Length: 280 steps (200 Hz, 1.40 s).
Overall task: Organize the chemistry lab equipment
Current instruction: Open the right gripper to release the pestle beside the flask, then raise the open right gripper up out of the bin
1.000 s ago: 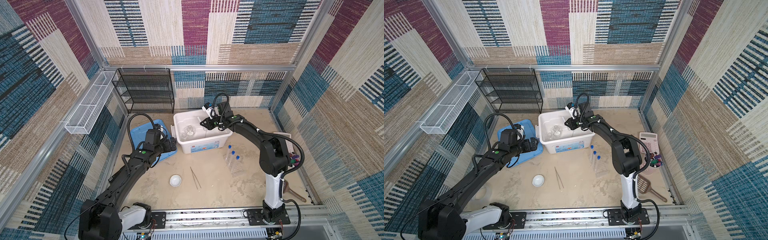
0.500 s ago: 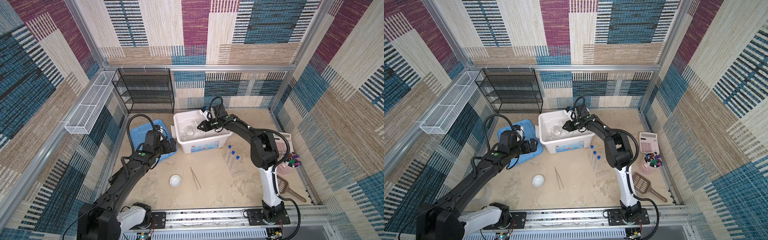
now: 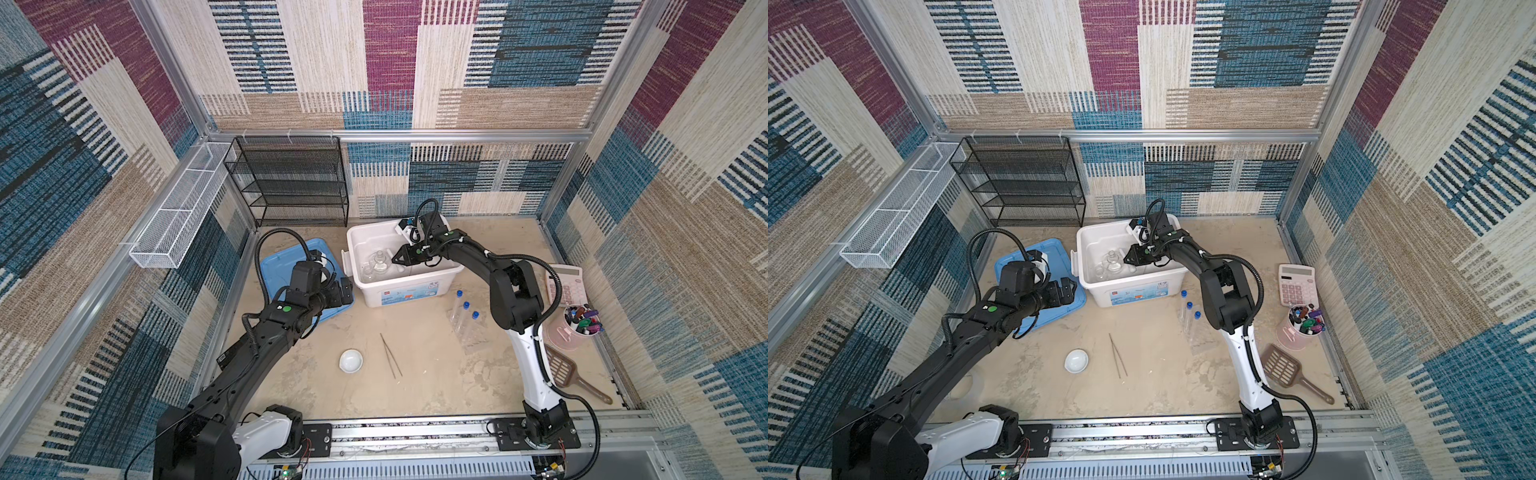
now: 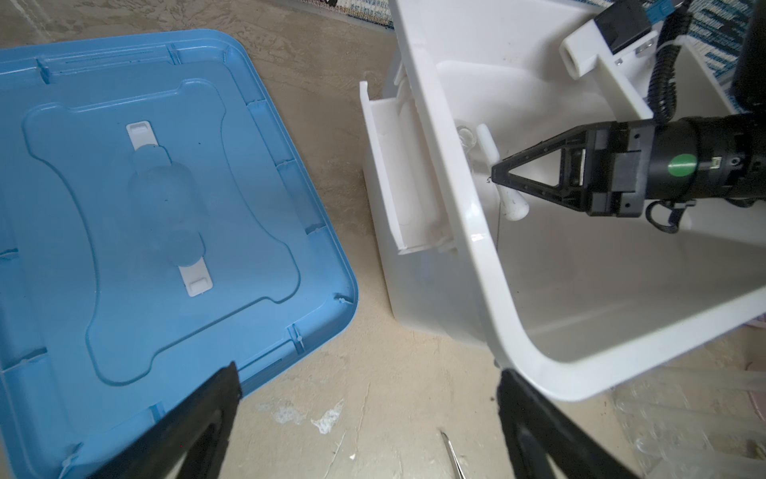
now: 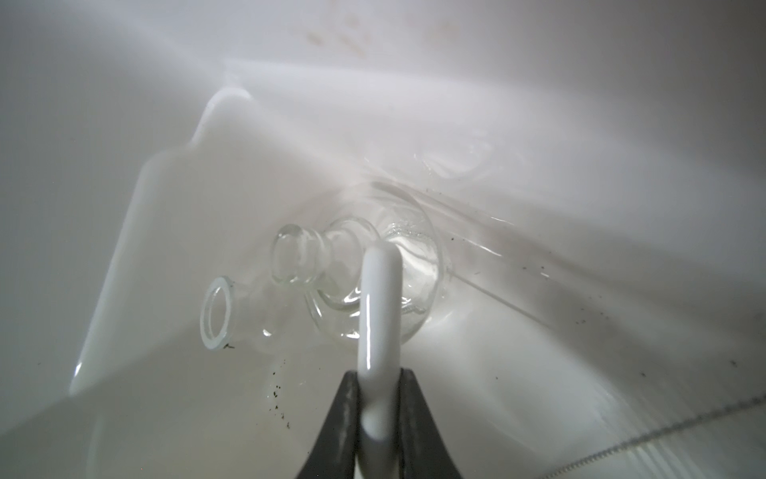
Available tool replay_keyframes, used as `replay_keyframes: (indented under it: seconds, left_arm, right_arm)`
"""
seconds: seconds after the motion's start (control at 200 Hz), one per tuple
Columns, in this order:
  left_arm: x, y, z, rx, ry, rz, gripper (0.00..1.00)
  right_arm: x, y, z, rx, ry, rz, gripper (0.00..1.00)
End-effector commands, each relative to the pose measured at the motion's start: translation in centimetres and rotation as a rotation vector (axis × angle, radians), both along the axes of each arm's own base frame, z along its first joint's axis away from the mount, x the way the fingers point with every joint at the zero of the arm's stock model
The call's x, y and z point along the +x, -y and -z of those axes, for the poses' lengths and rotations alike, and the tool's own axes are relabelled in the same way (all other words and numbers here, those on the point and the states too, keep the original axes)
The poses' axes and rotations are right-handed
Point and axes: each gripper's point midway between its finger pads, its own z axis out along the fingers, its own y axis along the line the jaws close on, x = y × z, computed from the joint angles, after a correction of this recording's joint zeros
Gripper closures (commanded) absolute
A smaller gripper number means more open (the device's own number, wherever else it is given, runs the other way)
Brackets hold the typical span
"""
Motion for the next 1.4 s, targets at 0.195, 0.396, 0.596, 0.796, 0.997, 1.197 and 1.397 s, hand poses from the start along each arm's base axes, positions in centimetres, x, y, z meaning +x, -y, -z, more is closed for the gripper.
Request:
replay_keyframes:
  seconds: [0.195,0.396,0.596,0.796,0.997,1.197,1.397]
  left_arm:
    - [-0.6,-0.3,0.2,0.051,0.004,0.013,0.01]
    - [-0.9,-0.4,0.3,0.057,0.001,0.008,0.01]
    - [-1.0,-0.5,0.3,0.062,0.004,0.005,0.01]
    - [-1.1,-0.5,0.5,0.063,0.001,0.004,0.01]
    - [-1.1,-0.5,0.4,0.065,0.003,0.005,0.01]
    - [-1.2,-0.6,0.6,0.072,0.002,-0.003,0.01]
    - [-1.5,-0.7,0.9,0.079,-0.006,-0.003,0.01]
  right_arm:
    - [0.5,0.0,1.4,-0.032,-0.031,0.036,0.82]
    - [0.6,0.0,1.4,-0.029,-0.037,0.040,0.78]
    - [0.4,0.0,0.5,-0.027,-0.022,0.038,0.73]
    - [0.0,0.1,-0.5,-0.016,-0.009,0.031,0.65]
    - [-0.4,0.2,-3.4,0.015,0.053,0.032,0.57]
    - [-0.6,1.0,-7.4,0.027,0.160,0.050,0.46]
    - [-0.7,2.1,-10.8,0.012,0.242,0.098,0.34]
